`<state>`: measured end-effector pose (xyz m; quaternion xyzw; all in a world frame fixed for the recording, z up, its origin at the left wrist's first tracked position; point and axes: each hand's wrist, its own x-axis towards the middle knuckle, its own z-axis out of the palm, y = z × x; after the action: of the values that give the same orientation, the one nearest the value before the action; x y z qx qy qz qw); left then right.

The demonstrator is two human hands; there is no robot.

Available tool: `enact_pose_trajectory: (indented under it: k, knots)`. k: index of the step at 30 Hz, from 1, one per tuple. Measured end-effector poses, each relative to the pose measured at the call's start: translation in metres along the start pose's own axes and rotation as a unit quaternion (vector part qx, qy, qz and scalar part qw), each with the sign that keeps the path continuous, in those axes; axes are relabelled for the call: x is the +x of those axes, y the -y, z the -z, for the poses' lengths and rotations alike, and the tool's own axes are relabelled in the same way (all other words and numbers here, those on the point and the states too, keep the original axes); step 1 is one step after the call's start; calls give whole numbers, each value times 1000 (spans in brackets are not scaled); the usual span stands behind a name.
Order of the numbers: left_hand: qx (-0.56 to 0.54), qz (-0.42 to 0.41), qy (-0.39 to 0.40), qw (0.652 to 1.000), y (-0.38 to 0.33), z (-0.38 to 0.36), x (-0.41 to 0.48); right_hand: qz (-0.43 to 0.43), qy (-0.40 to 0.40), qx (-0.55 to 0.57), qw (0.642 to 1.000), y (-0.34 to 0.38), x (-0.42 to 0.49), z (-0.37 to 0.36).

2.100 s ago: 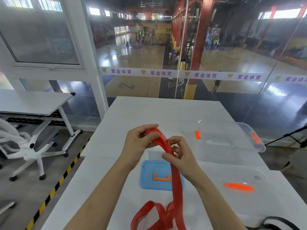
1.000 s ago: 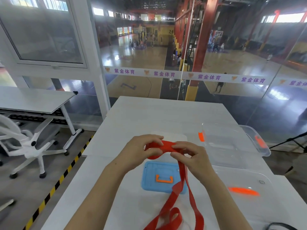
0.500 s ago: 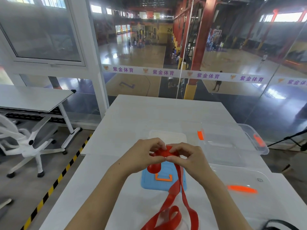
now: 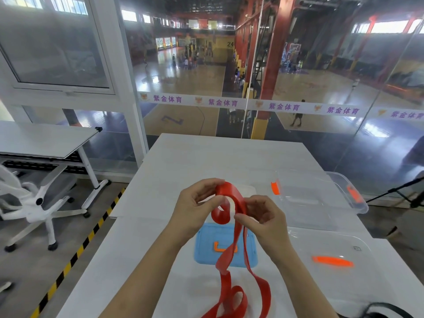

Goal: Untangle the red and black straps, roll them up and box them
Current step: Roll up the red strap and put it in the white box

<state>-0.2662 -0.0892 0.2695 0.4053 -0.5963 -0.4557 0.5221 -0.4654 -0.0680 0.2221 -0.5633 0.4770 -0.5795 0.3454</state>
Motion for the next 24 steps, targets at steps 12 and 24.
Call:
enact_pose_trajectory:
  k: [12,24]
  knots:
    - [-157,7,-80,984,3,-22,-7,-24,-19,33,999,-7,-6,-10]
    - [130,60,139,980,21,27,7,6,-13,-17,1000,-3,5,16]
